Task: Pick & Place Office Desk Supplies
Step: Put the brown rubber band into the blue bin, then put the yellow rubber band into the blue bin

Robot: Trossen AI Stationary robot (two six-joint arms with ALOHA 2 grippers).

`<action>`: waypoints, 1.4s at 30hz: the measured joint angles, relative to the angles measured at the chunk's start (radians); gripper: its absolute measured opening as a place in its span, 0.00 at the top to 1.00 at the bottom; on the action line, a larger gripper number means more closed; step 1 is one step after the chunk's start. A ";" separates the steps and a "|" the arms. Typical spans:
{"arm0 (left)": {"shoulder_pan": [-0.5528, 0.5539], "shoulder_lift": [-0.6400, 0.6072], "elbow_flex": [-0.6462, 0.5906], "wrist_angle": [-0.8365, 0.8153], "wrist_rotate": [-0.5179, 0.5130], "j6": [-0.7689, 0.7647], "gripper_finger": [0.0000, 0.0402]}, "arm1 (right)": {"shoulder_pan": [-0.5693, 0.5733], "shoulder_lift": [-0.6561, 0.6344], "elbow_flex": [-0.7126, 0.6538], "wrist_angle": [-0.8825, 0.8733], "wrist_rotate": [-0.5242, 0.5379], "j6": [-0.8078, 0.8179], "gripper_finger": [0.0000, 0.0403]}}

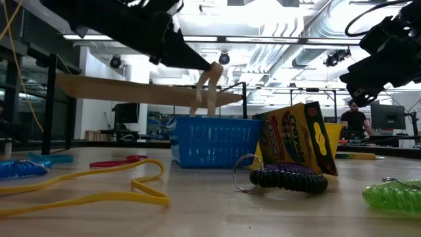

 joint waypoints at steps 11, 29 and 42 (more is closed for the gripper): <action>-0.004 0.033 0.000 -0.034 0.075 -0.074 1.00 | 0.000 0.000 0.000 0.000 0.000 0.000 0.78; -0.024 0.033 0.000 -0.103 0.151 -0.111 0.86 | 0.000 0.000 0.000 0.000 0.000 0.000 0.78; -0.024 0.033 0.000 -0.103 0.151 -0.105 0.77 | 0.000 0.000 0.000 0.000 0.000 0.000 0.78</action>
